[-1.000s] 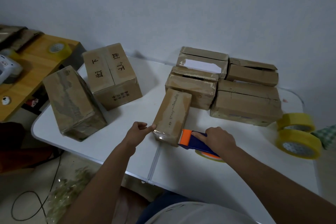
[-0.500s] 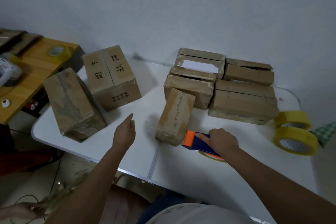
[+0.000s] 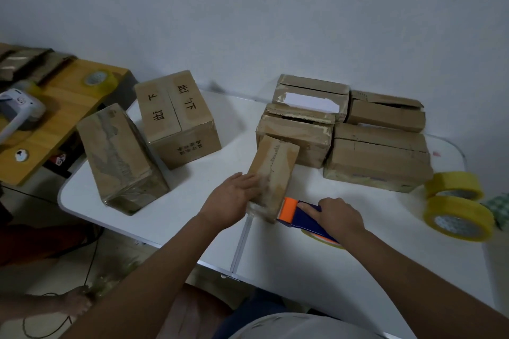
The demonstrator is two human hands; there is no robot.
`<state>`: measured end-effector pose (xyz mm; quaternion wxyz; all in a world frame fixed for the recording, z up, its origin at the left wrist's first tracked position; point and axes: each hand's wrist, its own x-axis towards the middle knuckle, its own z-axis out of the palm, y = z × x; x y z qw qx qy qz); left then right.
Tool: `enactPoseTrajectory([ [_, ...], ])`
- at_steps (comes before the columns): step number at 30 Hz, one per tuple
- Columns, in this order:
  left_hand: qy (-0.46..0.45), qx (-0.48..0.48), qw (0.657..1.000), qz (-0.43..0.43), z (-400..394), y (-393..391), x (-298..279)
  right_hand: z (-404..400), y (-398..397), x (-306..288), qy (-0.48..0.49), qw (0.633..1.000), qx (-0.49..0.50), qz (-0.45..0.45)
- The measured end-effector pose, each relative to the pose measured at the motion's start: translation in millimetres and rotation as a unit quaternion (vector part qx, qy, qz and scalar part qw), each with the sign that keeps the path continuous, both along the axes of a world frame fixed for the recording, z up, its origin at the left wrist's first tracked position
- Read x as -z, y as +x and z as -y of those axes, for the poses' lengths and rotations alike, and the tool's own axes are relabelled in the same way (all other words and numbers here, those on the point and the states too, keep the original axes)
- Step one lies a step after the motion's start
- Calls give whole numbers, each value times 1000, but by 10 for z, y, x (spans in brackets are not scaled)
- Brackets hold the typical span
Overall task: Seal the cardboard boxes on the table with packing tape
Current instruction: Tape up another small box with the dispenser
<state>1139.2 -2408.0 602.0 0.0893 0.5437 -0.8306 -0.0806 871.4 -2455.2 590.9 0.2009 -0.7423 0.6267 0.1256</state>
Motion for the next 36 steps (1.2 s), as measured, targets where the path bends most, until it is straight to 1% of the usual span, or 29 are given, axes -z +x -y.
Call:
enactPoseTrajectory([
  [1, 16, 19, 1000, -6, 90, -81, 1, 9, -14, 1, 2, 1000, 2, 4],
  [2, 36, 38, 999, 6, 177, -175, 21, 19, -31, 1, 4, 1000, 5, 8],
  [4, 80, 67, 993, 56, 326, -325, 115, 28, -72, 1, 9, 1000, 10, 12],
  [6, 82, 68, 988, 109, 391, -359, 229, 30, -126, -1, 13, 1000, 17, 16],
  [8, 69, 47, 987, 134, 393, -314, 337, 33, -198, 13, 15, 999, 29, 30],
  [14, 49, 33, 991, 119, 405, -289, 460, -26, -384, 66, -5, 998, 30, 56],
  [22, 69, 41, 988, 132, 412, -289, 425, -25, -564, 72, -33, 999, -9, 34],
  [28, 89, 35, 991, 94, 407, -297, 405, -12, -582, 16, -20, 999, -15, 39],
  [30, 89, 15, 992, 90, 365, -311, 414, 21, -598, -37, -1, 999, -9, 52],
  [33, 76, -54, 992, 85, 259, -351, 453, 115, -642, -141, 62, 993, 12, 105],
  [36, 70, -107, 990, 63, 193, -415, 471, 204, -649, -213, 93, 989, -20, 109],
])
